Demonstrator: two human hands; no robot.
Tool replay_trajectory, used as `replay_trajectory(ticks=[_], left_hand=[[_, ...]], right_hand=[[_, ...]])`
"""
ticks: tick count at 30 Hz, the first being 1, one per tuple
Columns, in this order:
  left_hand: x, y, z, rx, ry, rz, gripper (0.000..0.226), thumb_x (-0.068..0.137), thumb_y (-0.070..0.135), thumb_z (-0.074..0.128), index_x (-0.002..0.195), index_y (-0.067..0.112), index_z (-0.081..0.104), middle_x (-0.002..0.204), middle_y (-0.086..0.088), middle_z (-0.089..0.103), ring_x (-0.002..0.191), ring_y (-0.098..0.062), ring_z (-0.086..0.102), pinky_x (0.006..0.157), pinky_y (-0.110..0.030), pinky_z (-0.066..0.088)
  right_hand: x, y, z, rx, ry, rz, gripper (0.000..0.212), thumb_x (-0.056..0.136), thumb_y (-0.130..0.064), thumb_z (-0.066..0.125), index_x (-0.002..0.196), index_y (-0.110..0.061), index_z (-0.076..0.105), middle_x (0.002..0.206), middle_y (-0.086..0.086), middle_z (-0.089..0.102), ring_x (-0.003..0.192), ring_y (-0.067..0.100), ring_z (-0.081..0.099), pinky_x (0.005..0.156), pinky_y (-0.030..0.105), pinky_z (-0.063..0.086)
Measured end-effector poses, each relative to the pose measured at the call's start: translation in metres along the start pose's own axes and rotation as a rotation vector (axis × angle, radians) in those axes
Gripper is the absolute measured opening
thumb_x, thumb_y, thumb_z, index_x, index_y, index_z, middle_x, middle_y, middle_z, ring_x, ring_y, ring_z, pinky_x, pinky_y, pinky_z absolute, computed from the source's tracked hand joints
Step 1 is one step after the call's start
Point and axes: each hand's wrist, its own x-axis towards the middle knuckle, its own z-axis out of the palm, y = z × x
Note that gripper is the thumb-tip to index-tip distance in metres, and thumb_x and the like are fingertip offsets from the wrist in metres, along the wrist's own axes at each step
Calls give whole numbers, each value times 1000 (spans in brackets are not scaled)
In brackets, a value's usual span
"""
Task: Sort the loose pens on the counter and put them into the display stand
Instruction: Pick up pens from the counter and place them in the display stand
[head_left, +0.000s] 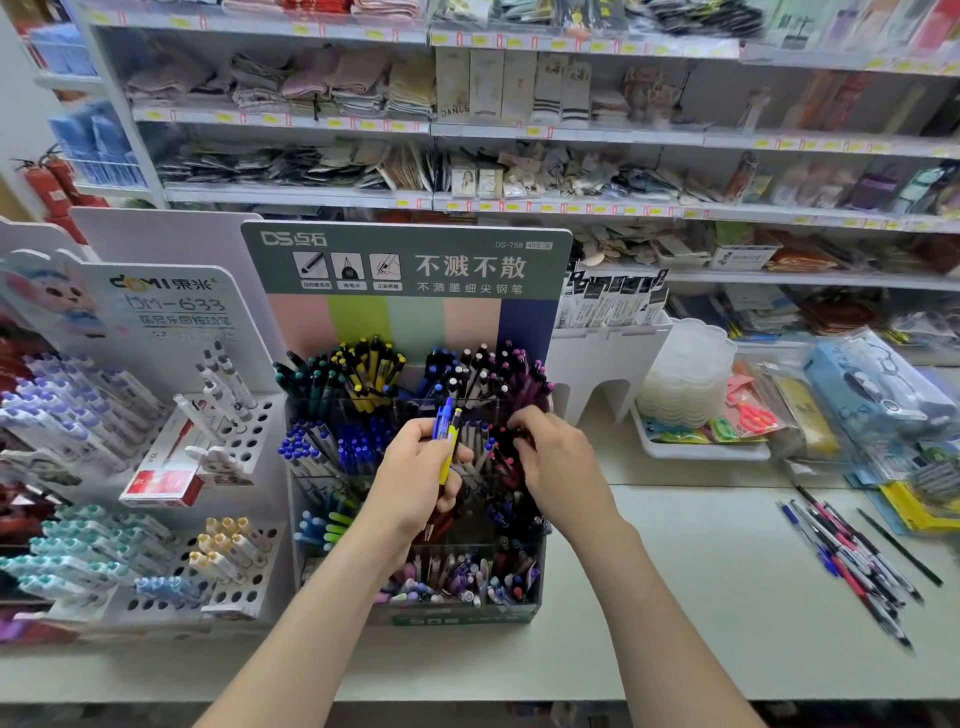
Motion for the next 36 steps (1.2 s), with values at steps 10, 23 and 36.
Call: replay_trajectory(ticks=[10,23,36], left_hand=[[-11,0,-23,24,-190,98,19,111,20,54,124,24,66,98,-8,74,70,-22,51,56,-31,39],[-17,-14,-85,381,508,172,11,97,22,64,87,21,61,74,2,67,73,-19,60,66,-36,43],[8,-28,-106,723,404,212,38,95,36,77,131,34,65,109,2,74,100,-24,69,81,-39,57]], right_hand=[[-11,-62,1,282,261,100,24,108,-27,59,124,-18,75,109,-5,65,95,6,57,88,18,43],[6,-115,13,687,523,134,12,113,-22,50,117,-20,61,89,-2,73,83,18,76,74,38,61],[27,-115,48,179,-29,-106,13,107,-20,62,119,-21,66,72,-11,60,59,8,53,57,28,44]])
